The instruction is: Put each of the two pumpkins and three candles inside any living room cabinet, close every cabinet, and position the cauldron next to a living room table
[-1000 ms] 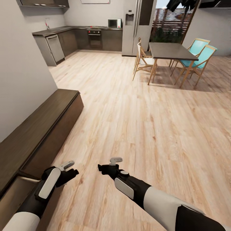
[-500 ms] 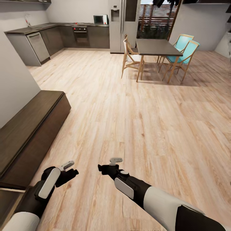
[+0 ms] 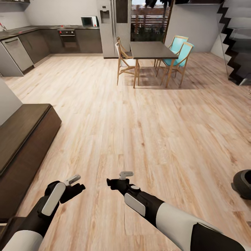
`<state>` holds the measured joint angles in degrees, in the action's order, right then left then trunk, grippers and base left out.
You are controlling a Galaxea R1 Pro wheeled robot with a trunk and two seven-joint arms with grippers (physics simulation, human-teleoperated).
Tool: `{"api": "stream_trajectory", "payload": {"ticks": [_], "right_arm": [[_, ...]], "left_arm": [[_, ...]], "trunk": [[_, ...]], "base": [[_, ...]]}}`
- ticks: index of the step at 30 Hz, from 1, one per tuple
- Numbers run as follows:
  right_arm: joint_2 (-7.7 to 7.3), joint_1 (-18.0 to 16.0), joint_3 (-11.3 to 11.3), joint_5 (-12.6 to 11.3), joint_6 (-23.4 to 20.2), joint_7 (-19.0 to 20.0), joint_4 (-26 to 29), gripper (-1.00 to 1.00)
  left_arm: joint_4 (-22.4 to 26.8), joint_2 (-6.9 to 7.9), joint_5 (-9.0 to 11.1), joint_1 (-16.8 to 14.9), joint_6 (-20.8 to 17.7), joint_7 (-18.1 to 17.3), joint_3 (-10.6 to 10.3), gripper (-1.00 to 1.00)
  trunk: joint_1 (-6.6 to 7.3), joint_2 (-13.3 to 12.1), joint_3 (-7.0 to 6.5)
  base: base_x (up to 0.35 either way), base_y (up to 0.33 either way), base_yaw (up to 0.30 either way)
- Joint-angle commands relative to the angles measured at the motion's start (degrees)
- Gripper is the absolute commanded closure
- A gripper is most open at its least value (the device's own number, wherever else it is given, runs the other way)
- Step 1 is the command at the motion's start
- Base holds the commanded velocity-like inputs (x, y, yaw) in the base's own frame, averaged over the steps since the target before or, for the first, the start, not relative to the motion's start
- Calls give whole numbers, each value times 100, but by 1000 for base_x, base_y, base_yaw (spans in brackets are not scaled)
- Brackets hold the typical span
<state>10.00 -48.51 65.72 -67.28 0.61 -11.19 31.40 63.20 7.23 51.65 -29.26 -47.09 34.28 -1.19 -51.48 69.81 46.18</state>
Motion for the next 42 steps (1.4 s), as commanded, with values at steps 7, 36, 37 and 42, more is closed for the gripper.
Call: {"api": "stream_trajectory", "payload": {"ticks": [7,36,37,42], "right_arm": [[0,-10,-81,-28,19,-28,6,-100],[0,-10,-305,39,533,3,15,-100],[0,-10,-305,42,531,3,15,-100],[0,-10,-297,47,526,10,15,-100]], "left_arm": [[11,0,113,-1,-10,52,4,-100],[0,-20,114,-1,-20,57,-12,-100],[0,-20,115,-1,-20,55,-12,-100],[0,-20,125,-1,-20,55,-12,-100]], "trunk": [[0,3,-39],[637,-1160,-758],[659,-1200,-782],[768,-1401,-901]], "base": [[0,-5,-248],[0,0,-211],[0,0,-179],[0,0,-169]]}}
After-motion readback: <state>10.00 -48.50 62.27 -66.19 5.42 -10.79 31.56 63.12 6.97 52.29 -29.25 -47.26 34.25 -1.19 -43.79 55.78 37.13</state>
